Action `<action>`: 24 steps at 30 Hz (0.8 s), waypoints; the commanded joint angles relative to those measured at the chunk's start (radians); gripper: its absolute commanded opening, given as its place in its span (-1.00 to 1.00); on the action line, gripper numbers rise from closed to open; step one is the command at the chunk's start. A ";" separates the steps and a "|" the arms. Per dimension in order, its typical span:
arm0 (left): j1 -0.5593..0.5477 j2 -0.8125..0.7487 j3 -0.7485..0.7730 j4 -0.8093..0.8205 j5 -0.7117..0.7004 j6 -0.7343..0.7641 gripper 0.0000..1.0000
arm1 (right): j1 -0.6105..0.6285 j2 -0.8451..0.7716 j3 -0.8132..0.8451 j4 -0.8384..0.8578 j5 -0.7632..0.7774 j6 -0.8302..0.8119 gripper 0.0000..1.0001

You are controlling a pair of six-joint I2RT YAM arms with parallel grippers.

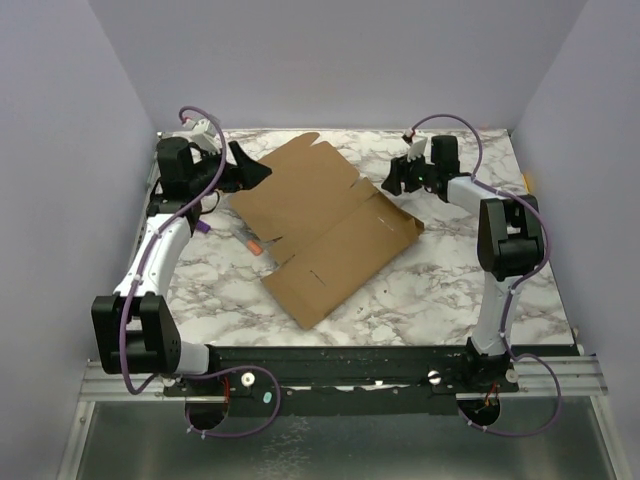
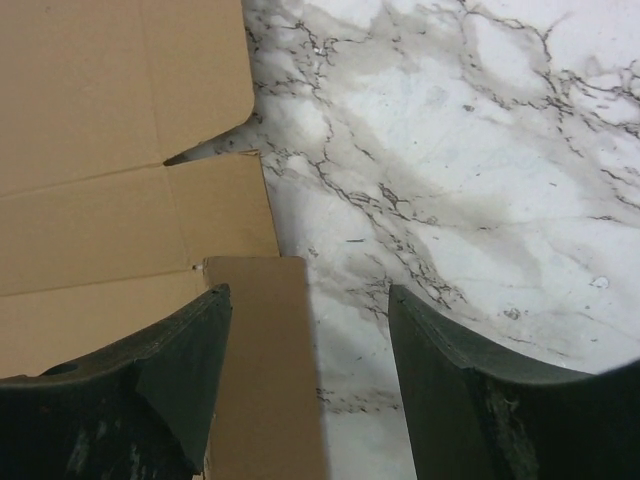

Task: Fold the paper box
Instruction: Fold the paper box at the center of the board.

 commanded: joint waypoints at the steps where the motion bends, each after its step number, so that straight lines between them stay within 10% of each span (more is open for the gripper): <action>1: 0.100 0.022 -0.102 -0.076 -0.120 -0.051 0.67 | -0.003 -0.005 -0.019 -0.001 -0.057 0.031 0.36; 11: 0.204 -0.030 -0.537 0.333 -0.107 -0.300 0.80 | -0.006 0.025 0.047 -0.029 -0.112 0.024 0.38; 24: 0.153 0.189 -0.532 0.626 -0.084 -0.435 0.51 | -0.008 0.009 0.042 -0.016 -0.158 0.068 0.38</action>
